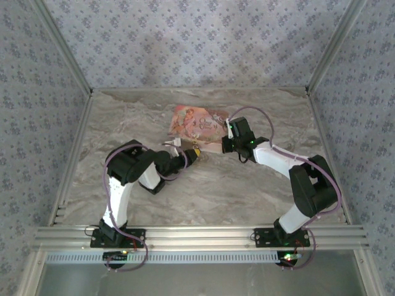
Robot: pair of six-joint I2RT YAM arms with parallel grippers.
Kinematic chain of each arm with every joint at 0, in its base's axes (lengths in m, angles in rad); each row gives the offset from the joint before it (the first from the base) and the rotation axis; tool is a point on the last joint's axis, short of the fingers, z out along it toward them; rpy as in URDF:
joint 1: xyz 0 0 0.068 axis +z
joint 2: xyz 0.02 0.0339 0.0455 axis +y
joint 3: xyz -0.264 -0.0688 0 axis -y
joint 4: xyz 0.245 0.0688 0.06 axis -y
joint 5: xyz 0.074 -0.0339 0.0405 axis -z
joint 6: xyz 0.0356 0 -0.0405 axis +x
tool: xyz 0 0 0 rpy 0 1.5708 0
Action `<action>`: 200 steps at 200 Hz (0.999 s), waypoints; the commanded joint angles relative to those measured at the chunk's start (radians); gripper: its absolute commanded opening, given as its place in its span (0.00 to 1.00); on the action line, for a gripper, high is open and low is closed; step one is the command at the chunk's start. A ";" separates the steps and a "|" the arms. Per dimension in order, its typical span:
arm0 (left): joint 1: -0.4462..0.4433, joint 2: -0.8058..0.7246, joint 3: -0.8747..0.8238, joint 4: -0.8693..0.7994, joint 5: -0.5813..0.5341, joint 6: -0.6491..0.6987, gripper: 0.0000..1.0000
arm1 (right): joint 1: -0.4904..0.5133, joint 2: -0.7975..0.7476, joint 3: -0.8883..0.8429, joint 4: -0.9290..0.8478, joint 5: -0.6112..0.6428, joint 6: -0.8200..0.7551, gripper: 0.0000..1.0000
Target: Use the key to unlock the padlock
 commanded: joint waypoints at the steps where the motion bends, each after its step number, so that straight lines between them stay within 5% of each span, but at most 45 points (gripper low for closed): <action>1: 0.016 0.011 -0.022 -0.135 0.005 0.003 0.13 | 0.007 -0.036 -0.007 0.002 -0.001 -0.018 0.00; 98: 0.017 -0.181 0.007 -0.486 0.116 -0.088 0.10 | -0.018 -0.274 -0.098 -0.035 -0.090 0.038 0.00; 200: -0.012 -0.306 0.106 -0.689 0.177 -0.164 0.09 | -0.138 -0.597 -0.376 0.145 -0.592 0.285 0.00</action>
